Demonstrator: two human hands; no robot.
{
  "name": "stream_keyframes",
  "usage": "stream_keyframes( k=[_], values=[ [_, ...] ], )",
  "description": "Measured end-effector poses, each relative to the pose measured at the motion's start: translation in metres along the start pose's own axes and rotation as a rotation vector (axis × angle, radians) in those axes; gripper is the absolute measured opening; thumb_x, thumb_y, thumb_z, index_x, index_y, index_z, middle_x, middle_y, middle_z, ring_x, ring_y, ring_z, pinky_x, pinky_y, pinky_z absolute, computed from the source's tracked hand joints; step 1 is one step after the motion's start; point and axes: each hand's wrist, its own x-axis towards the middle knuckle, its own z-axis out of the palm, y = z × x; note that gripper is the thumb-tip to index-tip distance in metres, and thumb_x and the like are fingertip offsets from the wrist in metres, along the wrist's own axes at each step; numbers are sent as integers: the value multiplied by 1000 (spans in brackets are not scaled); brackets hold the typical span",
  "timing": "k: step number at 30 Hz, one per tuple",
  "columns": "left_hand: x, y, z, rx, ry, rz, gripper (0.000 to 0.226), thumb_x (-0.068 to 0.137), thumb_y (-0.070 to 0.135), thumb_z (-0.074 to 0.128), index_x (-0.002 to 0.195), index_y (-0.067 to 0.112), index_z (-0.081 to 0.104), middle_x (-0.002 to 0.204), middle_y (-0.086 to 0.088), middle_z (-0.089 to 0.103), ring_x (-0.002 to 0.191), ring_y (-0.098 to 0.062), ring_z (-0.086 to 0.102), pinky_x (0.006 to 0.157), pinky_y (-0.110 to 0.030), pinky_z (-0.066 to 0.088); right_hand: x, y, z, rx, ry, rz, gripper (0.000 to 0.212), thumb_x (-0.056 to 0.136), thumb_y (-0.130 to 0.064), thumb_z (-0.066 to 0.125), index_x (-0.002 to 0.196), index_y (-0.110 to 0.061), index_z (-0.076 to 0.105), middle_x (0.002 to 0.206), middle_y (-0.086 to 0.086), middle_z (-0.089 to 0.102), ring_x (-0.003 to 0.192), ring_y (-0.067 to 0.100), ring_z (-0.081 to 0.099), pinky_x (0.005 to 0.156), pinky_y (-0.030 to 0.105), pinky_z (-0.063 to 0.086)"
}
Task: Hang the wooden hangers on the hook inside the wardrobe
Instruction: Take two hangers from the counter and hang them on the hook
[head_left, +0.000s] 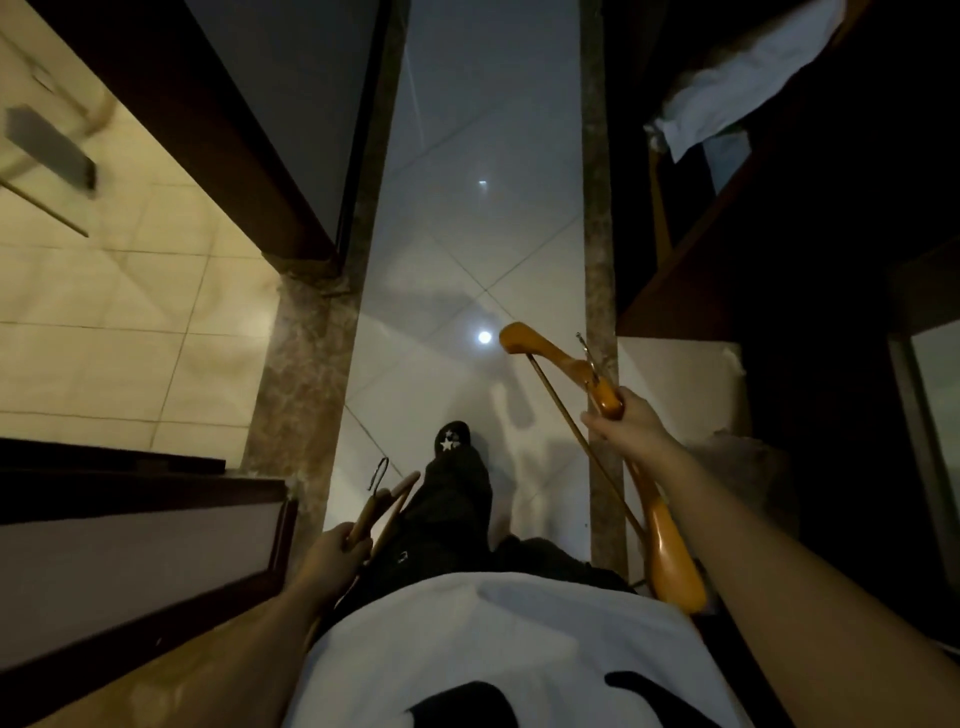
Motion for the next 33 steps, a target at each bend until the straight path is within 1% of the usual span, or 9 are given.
stream_keyframes(
  k=[2, 5, 8, 13, 19, 23, 27, 29, 33],
  values=[
    [23, 16, -16, -5, 0, -1, 8, 91, 8, 53, 86, 12, 58, 75, -8, 60, 74, -26, 60, 73, -41, 51, 18, -17, 0, -22, 1, -6, 38, 84, -23, 65, 120, -17, 53, 110, 6, 60, 103, 23, 58, 92, 41, 49],
    [61, 50, -48, 38, -14, 11, 16, 90, 7, 53, 79, 19, 56, 78, -13, 60, 82, -34, 62, 83, -48, 53, 40, -32, -2, -71, -20, 58, 46, 84, -25, 65, 126, -16, 49, 117, 7, 57, 110, 25, 55, 96, 43, 47],
    [97, 96, -77, 175, -45, 61, 6, 92, 13, 52, 89, 11, 57, 82, -12, 61, 71, -23, 61, 74, -37, 53, 58, -38, -7, -116, -35, 159, 50, 82, -31, 67, 125, -14, 49, 118, 10, 58, 110, 28, 55, 96, 45, 48],
    [150, 184, -125, 230, -64, 168, 23, 94, 17, 49, 109, 1, 57, 72, -2, 55, 62, -12, 51, 55, -21, 41, 78, -44, -14, -63, 8, 326, 35, 84, -34, 64, 112, -15, 55, 104, 12, 63, 94, 27, 60, 82, 38, 52],
    [195, 262, -166, 161, -10, 246, 23, 93, 16, 50, 111, 3, 56, 87, -9, 59, 69, -13, 56, 64, -28, 46, 117, -70, -28, -99, 30, 412, 35, 85, -34, 60, 106, -7, 59, 101, 17, 66, 92, 31, 63, 87, 45, 53],
    [216, 287, -169, 123, 1, 200, 24, 93, 11, 50, 112, -2, 55, 88, -11, 57, 73, -16, 56, 64, -25, 46, 164, -113, -48, -81, -13, 378, 37, 86, -23, 62, 117, -6, 54, 97, 12, 62, 90, 28, 61, 80, 36, 51],
    [225, 306, -167, 131, 14, 92, 20, 94, 11, 49, 109, 0, 55, 82, -5, 56, 71, -13, 55, 59, -19, 42, 228, -172, -77, -43, -49, 281, 54, 84, -22, 65, 133, -8, 45, 120, 15, 58, 107, 30, 57, 91, 37, 48],
    [229, 319, -168, 124, 3, 25, 20, 94, 12, 49, 109, 0, 55, 83, -7, 58, 75, -19, 58, 64, -25, 48, 258, -210, -93, -43, -57, 216, 56, 85, -21, 64, 136, -10, 42, 130, 16, 54, 115, 30, 53, 94, 36, 45],
    [246, 358, -169, 65, -1, -46, 17, 96, 12, 44, 102, 0, 54, 77, -6, 56, 67, -16, 54, 56, -22, 44, 310, -283, -127, -14, -57, 105, 55, 85, -22, 63, 135, -16, 43, 129, 13, 54, 117, 30, 52, 101, 47, 43]
  ],
)
